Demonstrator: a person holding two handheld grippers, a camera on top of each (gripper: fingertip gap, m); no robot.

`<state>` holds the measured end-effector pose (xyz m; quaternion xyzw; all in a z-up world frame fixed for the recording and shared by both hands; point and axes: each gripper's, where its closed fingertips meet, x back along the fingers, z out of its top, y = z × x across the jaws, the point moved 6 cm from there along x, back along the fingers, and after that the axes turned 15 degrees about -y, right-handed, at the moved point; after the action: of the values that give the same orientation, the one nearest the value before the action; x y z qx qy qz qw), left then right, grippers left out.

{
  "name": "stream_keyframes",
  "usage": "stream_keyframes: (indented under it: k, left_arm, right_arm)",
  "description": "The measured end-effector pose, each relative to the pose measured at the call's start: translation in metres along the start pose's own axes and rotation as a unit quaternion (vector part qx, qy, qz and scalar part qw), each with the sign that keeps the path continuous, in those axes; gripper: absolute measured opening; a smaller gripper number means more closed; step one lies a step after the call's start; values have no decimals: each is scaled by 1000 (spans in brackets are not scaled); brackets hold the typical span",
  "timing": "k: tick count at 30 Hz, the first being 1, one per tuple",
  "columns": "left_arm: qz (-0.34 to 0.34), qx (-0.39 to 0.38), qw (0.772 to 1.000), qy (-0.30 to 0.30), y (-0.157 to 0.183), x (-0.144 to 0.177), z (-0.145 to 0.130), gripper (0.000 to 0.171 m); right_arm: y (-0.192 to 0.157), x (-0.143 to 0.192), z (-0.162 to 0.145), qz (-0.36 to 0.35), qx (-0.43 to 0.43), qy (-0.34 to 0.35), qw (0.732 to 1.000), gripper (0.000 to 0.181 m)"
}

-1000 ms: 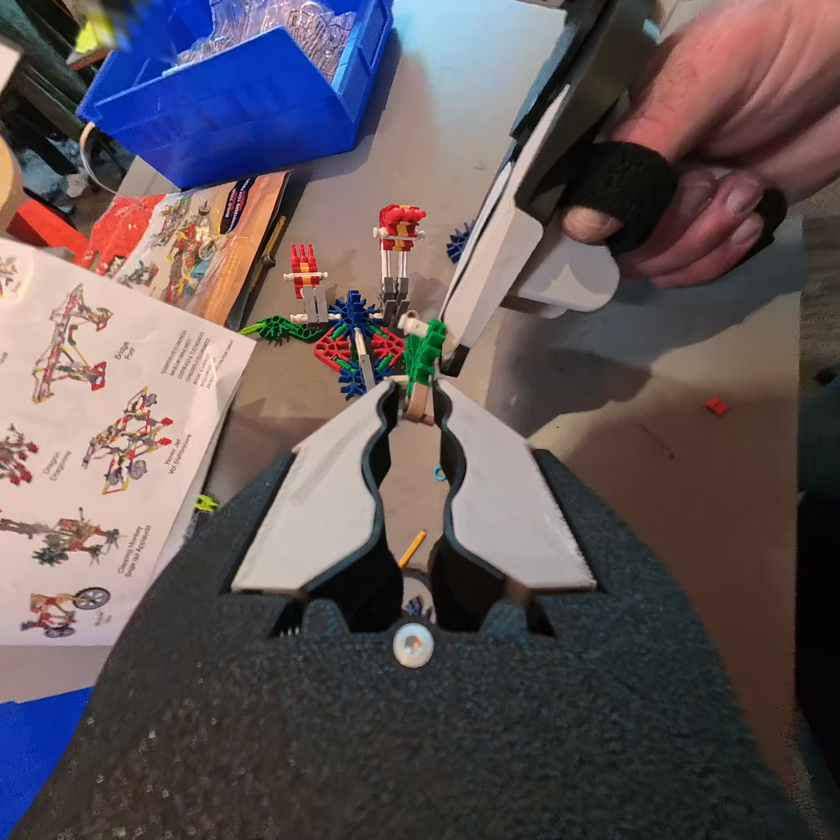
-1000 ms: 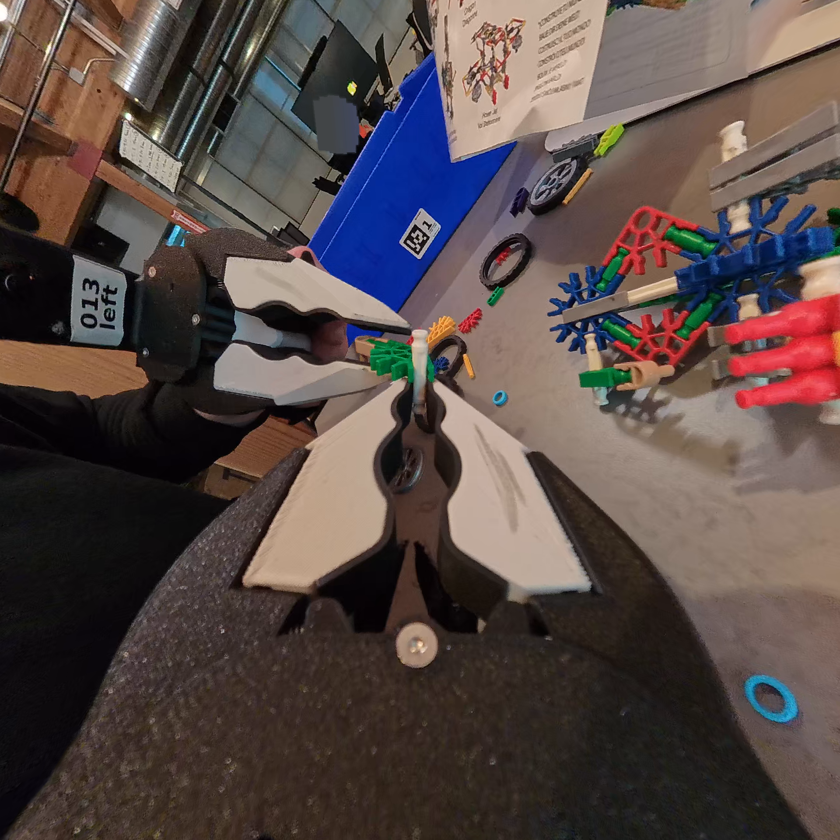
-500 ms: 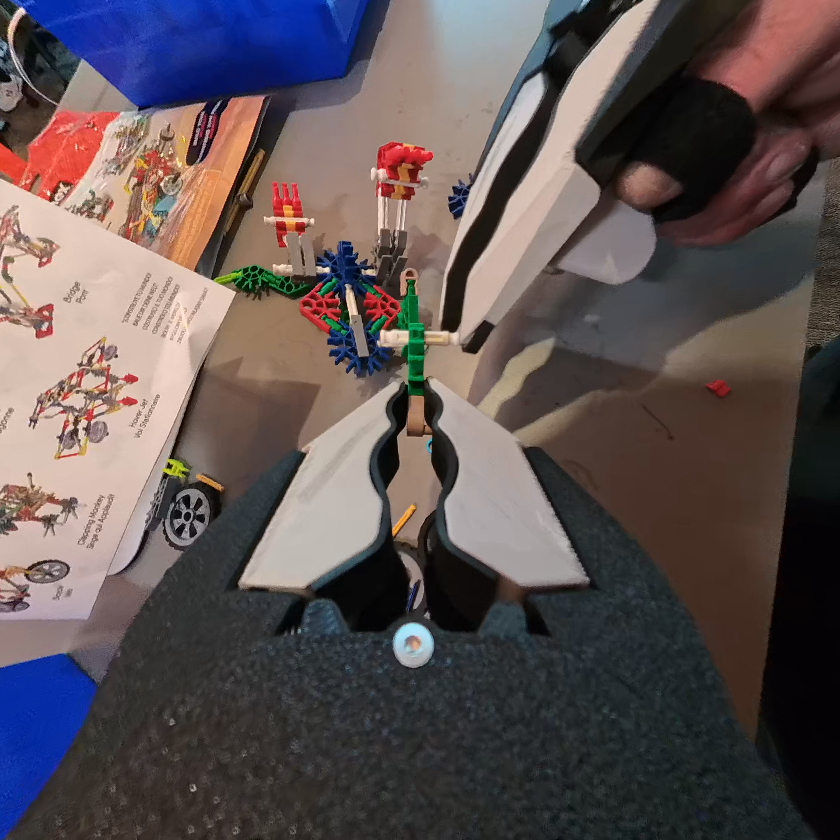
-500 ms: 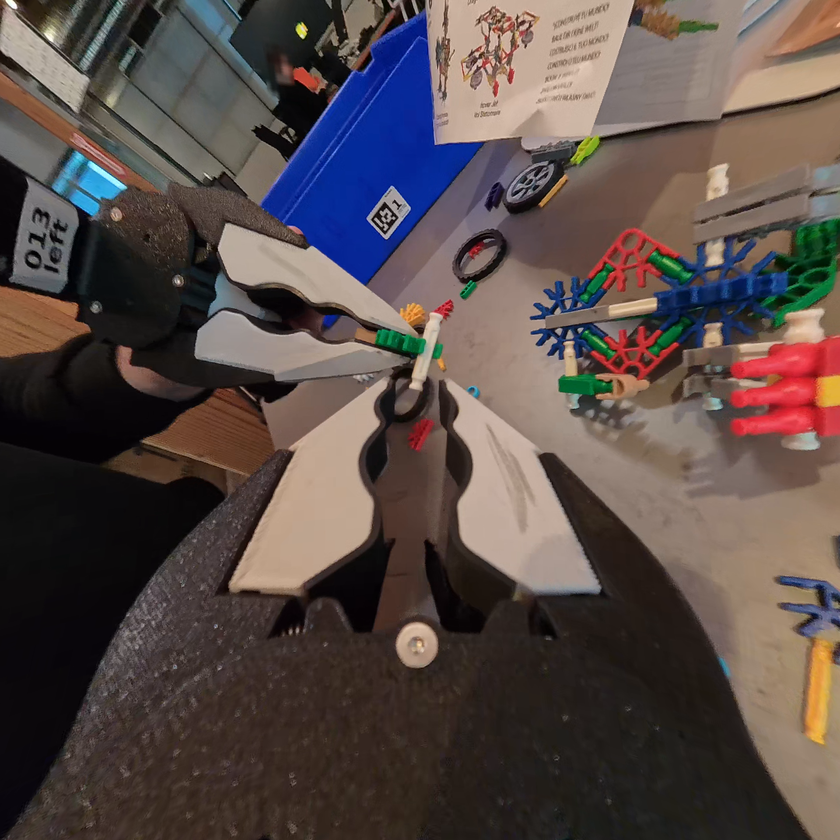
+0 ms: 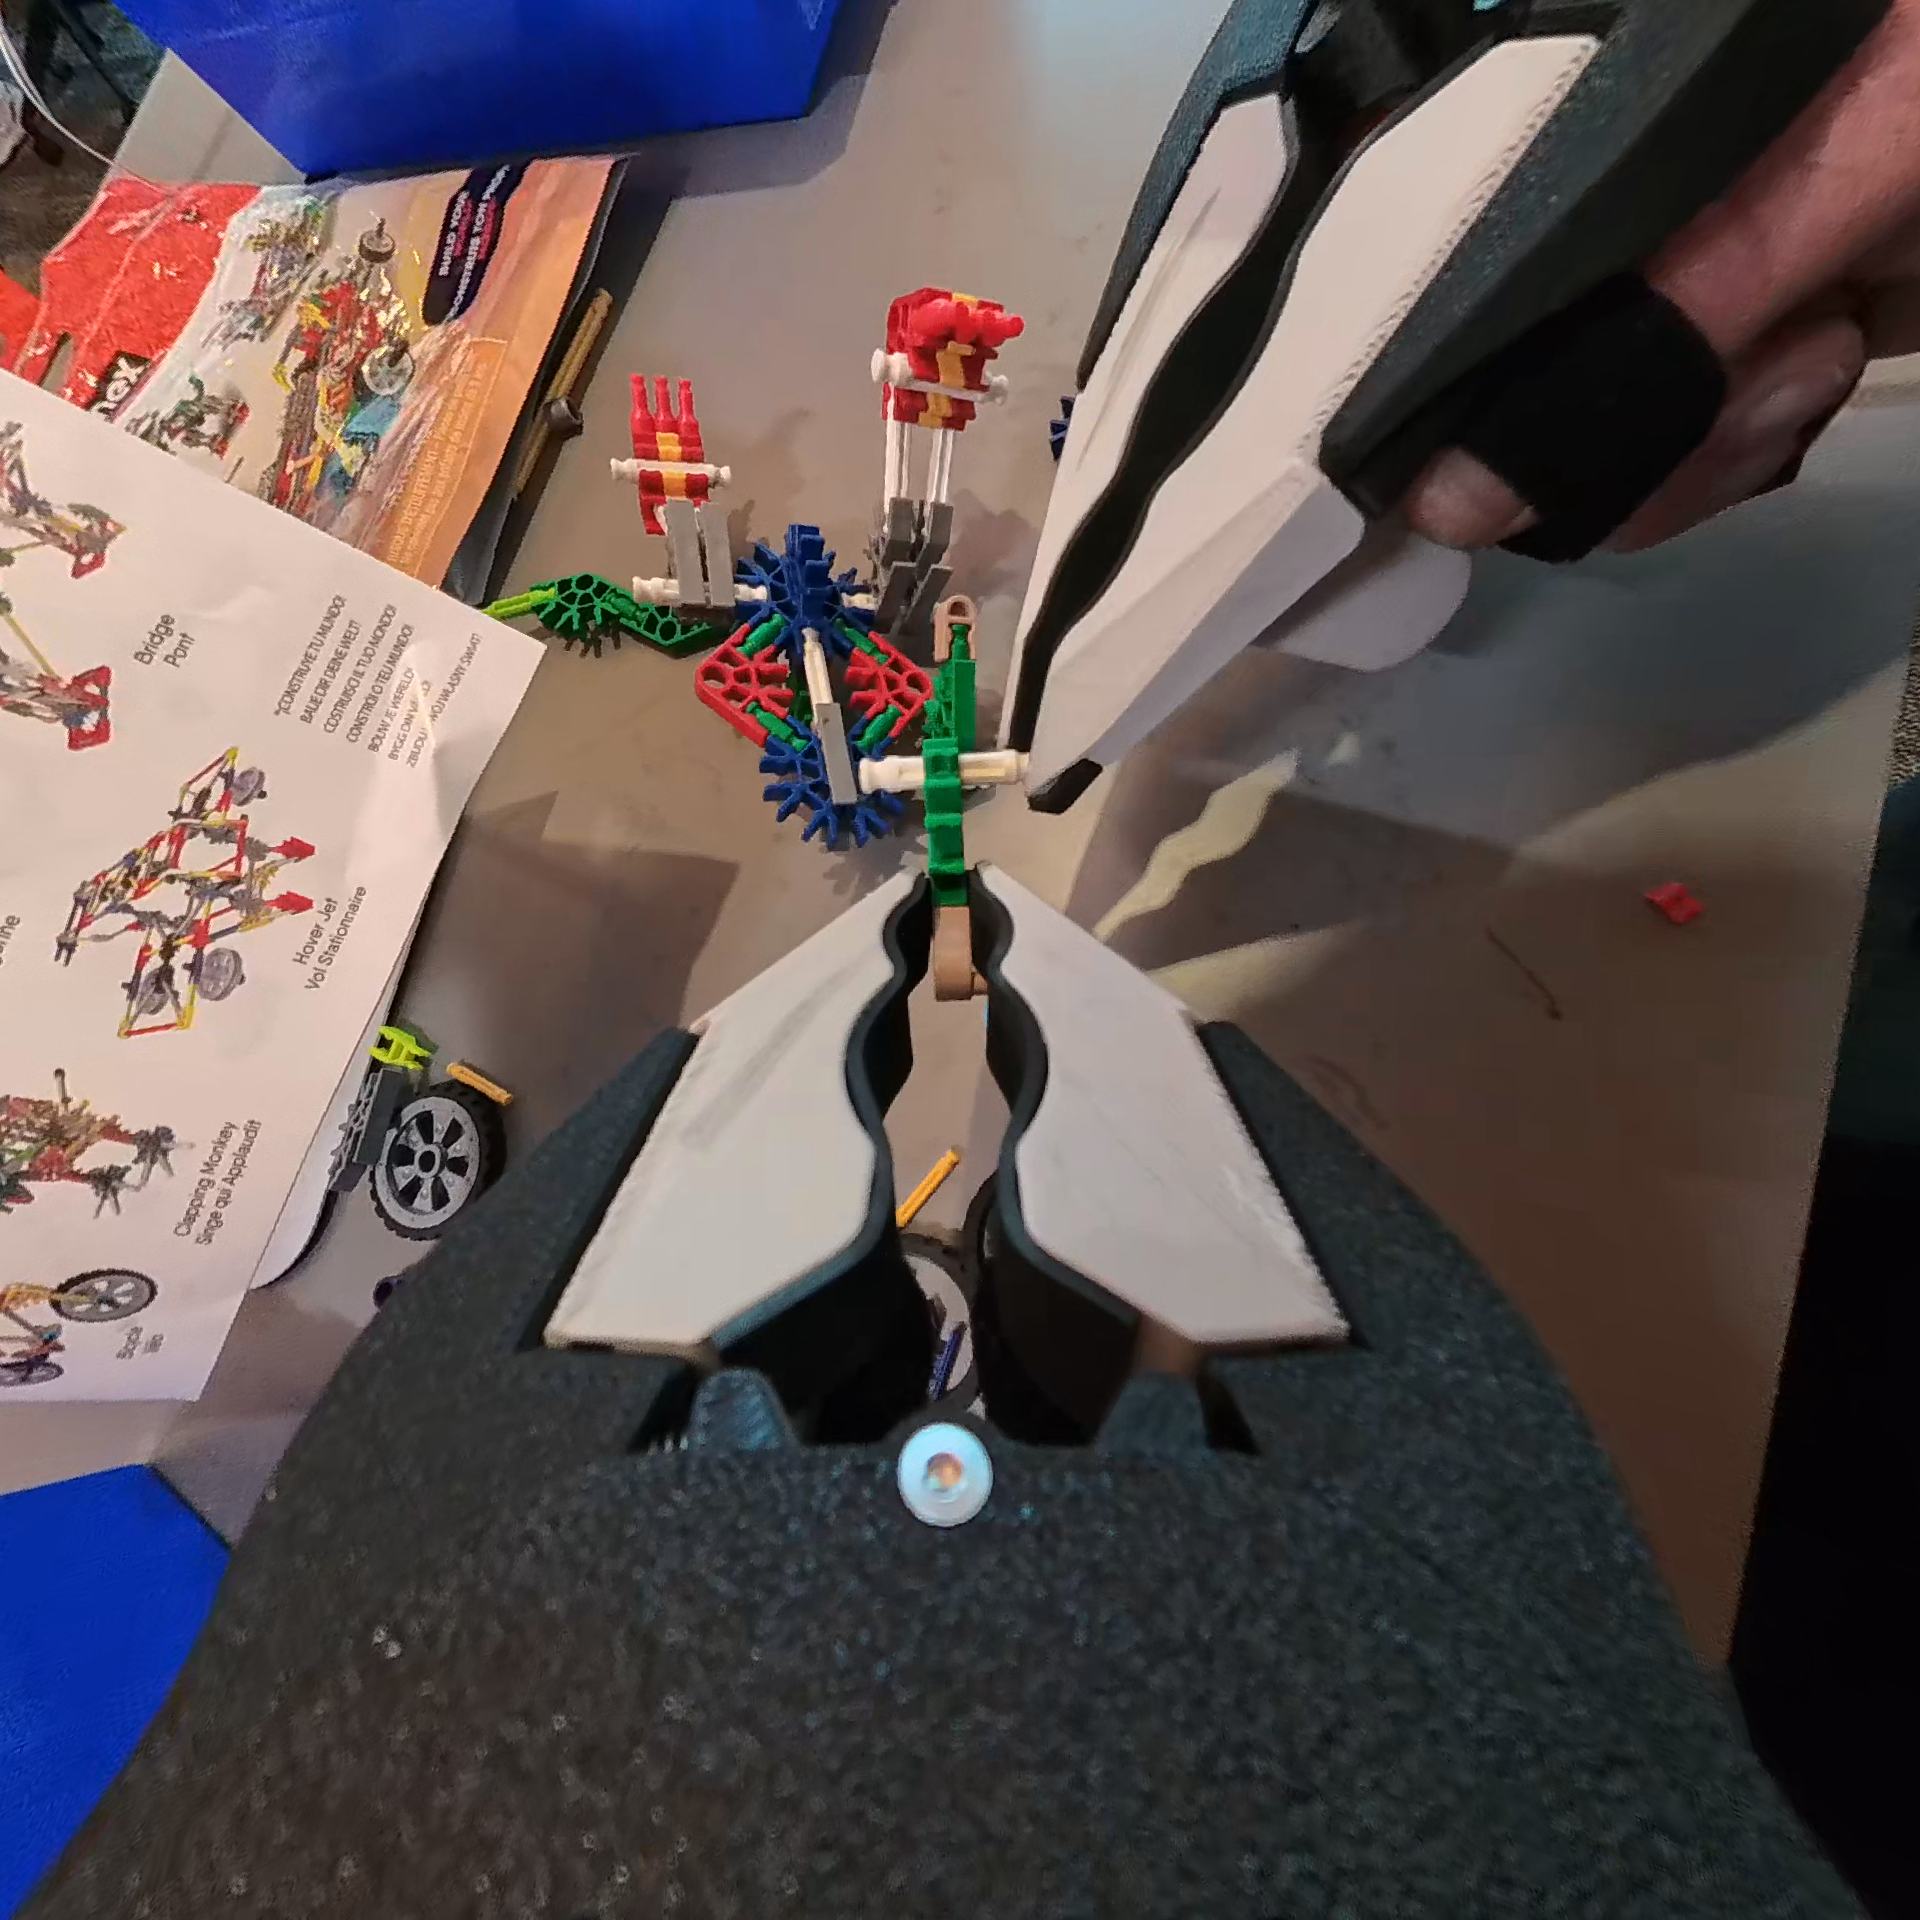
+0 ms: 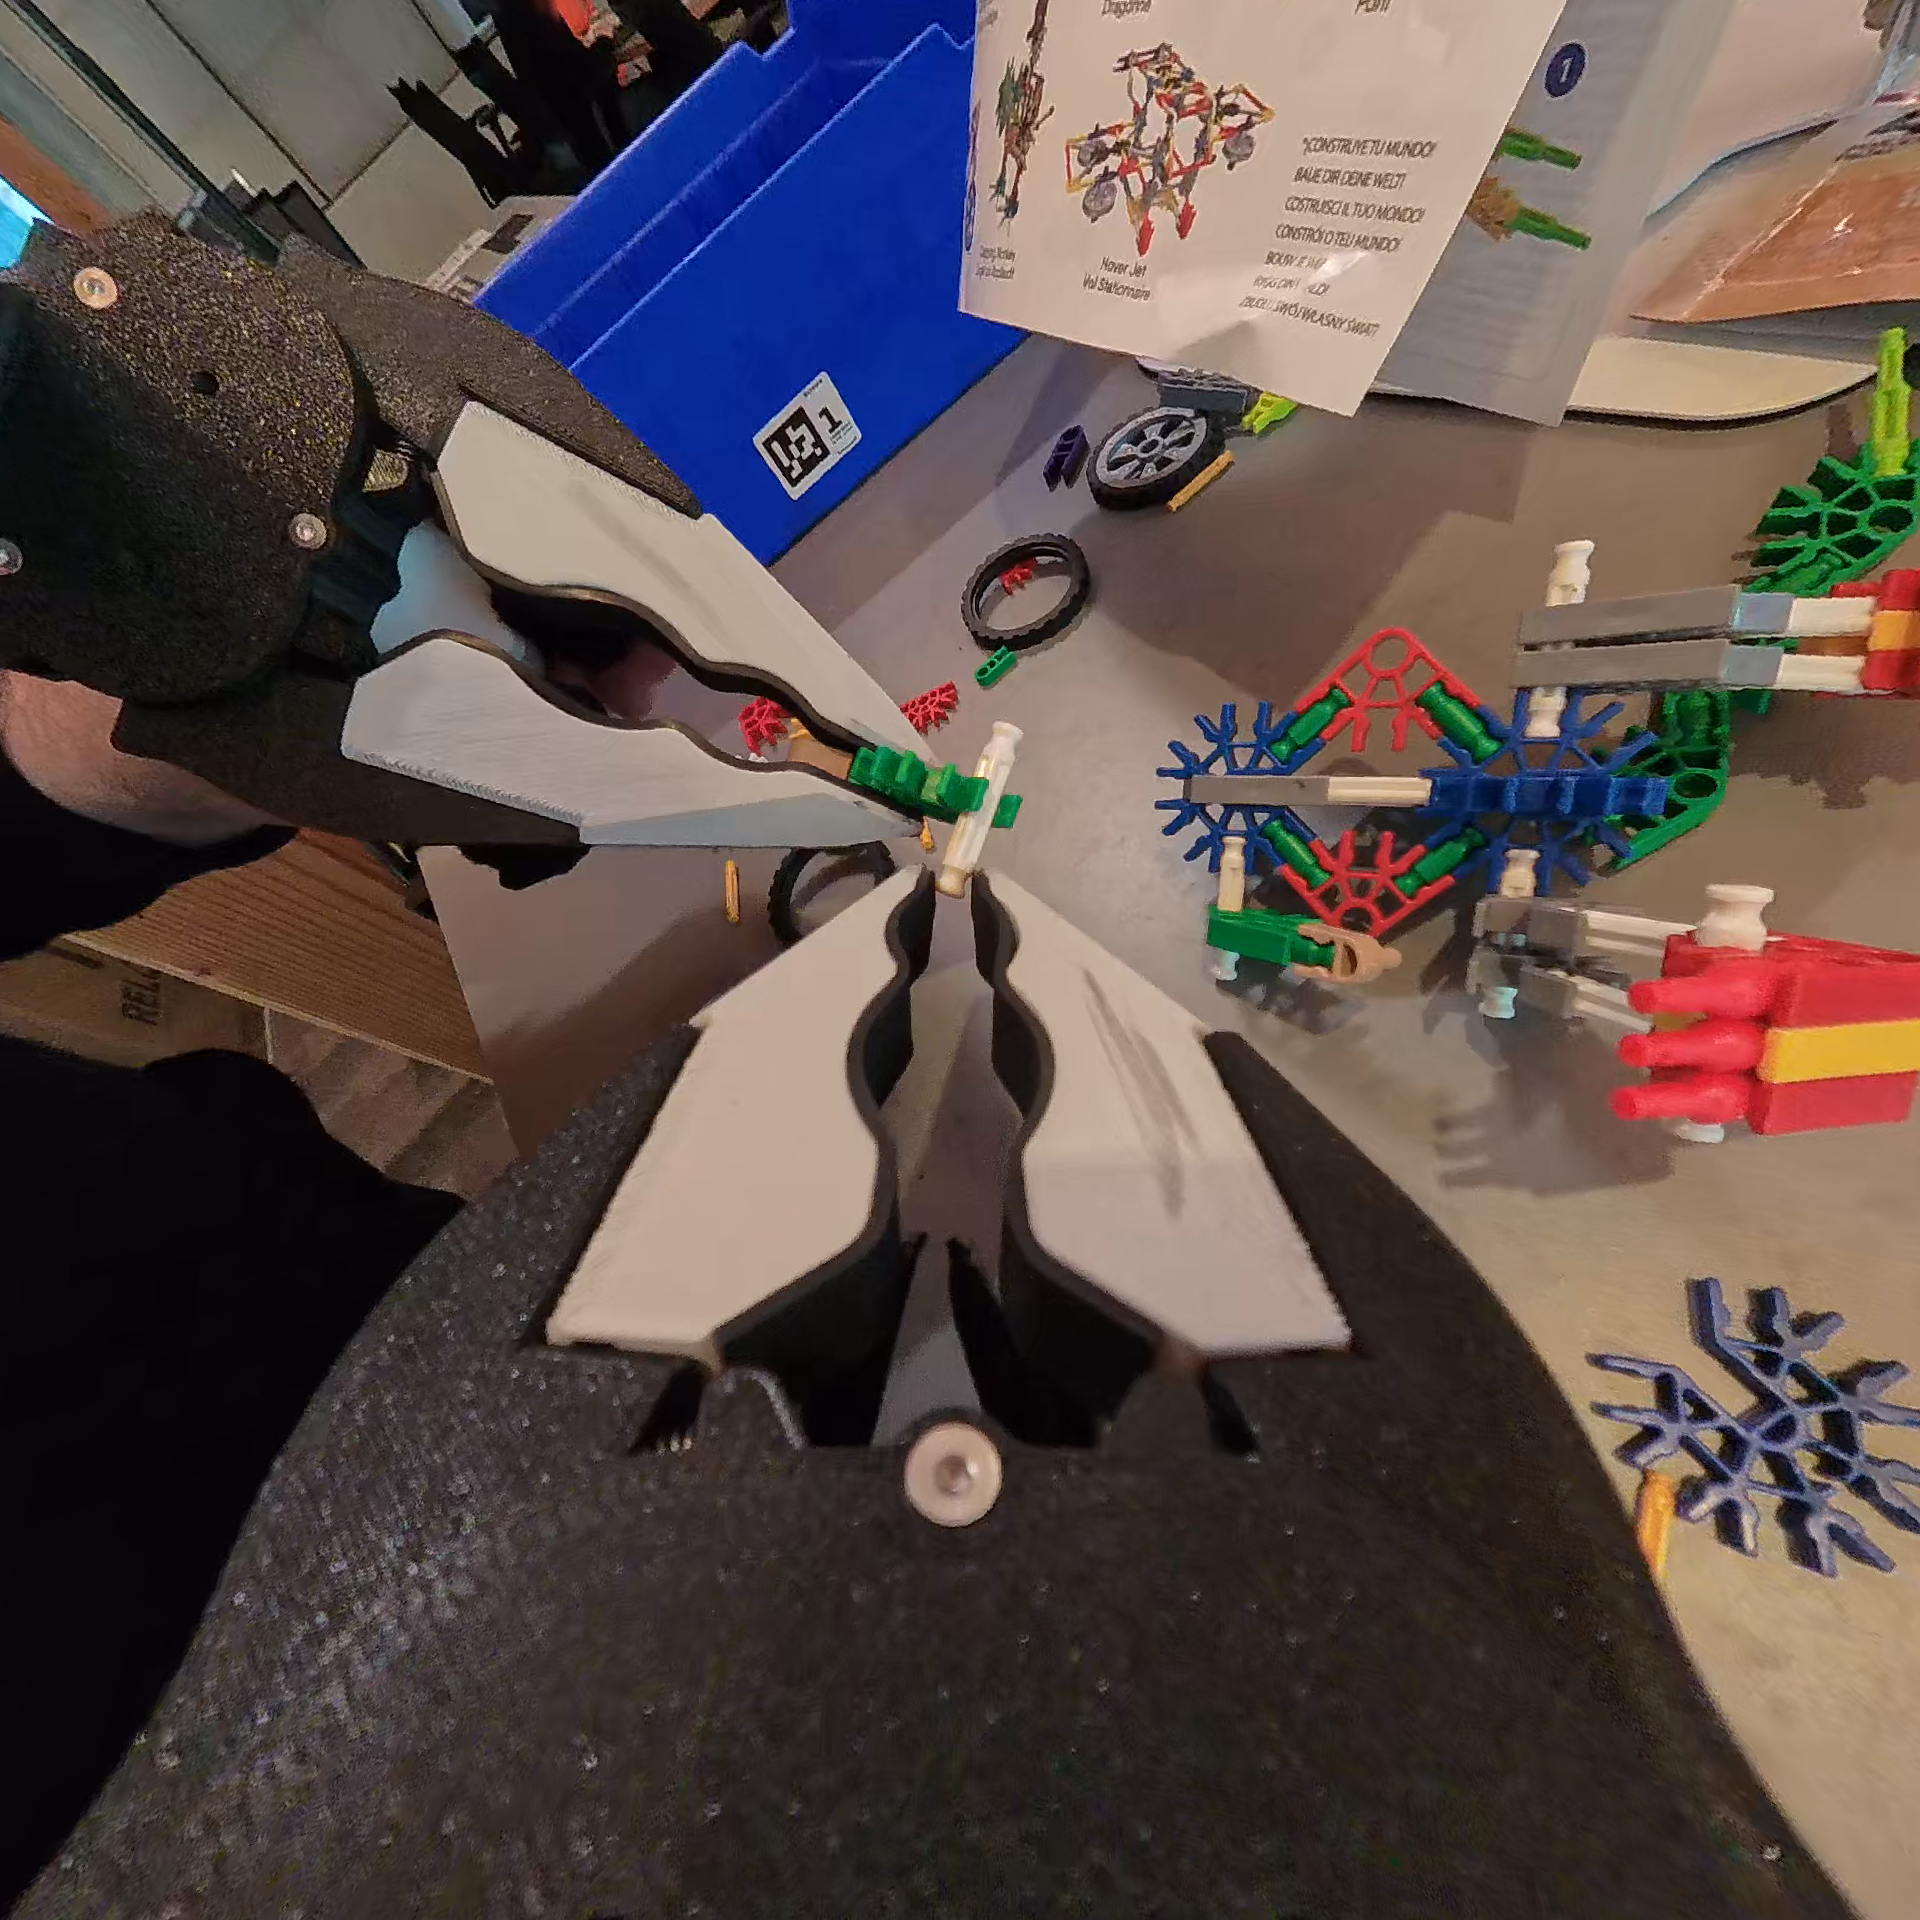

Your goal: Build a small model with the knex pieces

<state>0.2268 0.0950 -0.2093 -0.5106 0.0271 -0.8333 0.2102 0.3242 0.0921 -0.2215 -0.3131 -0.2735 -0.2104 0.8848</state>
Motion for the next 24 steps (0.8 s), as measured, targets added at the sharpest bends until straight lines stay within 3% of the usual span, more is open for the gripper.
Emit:
stream_keyframes:
  k: [4,14,24]
  left_arm:
    - [-8,12,1000,9,-1,-3,1,8]
    - [18,3,1000,-1,-14,-8,4,4]
    - [52,-33,998,19,-5,-8,8,5]
  right_arm:
    - [2,0,3,18,-17,10,1000,6]
    - [8,2,7,-16,-17,-1,1000,16]
    - [6,-3,12,44,-65,26,997,5]
